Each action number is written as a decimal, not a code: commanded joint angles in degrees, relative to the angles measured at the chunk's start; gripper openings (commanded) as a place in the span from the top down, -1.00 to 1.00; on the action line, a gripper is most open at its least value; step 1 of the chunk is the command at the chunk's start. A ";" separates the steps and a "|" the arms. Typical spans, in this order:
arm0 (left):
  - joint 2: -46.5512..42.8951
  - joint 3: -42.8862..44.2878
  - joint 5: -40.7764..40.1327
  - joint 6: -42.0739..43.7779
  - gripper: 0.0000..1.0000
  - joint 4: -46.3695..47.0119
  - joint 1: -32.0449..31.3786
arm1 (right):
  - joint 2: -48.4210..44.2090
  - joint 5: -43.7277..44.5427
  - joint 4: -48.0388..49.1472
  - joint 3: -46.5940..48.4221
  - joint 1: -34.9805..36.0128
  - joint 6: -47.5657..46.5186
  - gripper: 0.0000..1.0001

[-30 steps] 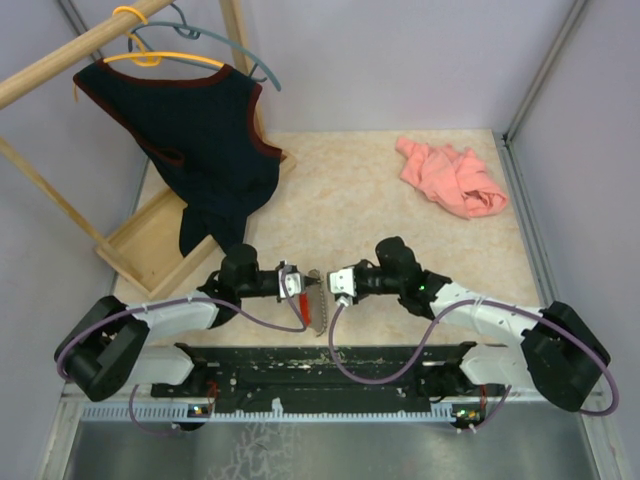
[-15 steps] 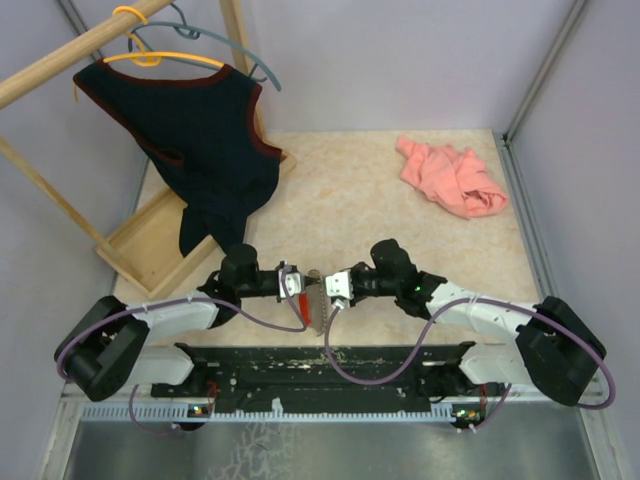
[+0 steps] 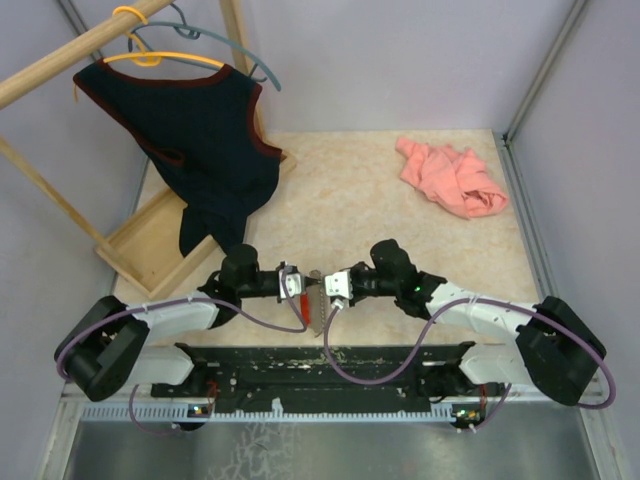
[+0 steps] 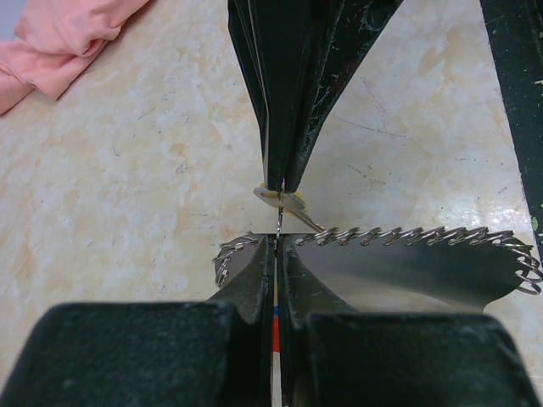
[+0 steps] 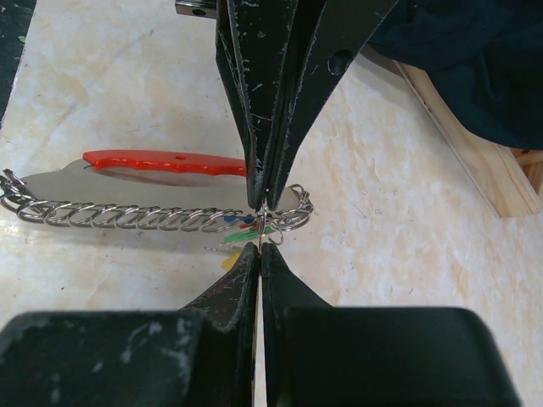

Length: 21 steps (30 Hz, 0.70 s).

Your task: Put the keys on the keyring

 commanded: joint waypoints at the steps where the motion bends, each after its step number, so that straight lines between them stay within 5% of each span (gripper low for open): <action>1: -0.34 1.67 1.31 0.61 1.00 1.01 -0.31 | -0.13 -0.88 3.27 2.12 0.54 0.75 1.00; 21: 0.07 1.59 1.76 0.65 1.00 1.38 -0.48 | 0.66 -0.12 3.53 2.90 0.99 1.80 1.00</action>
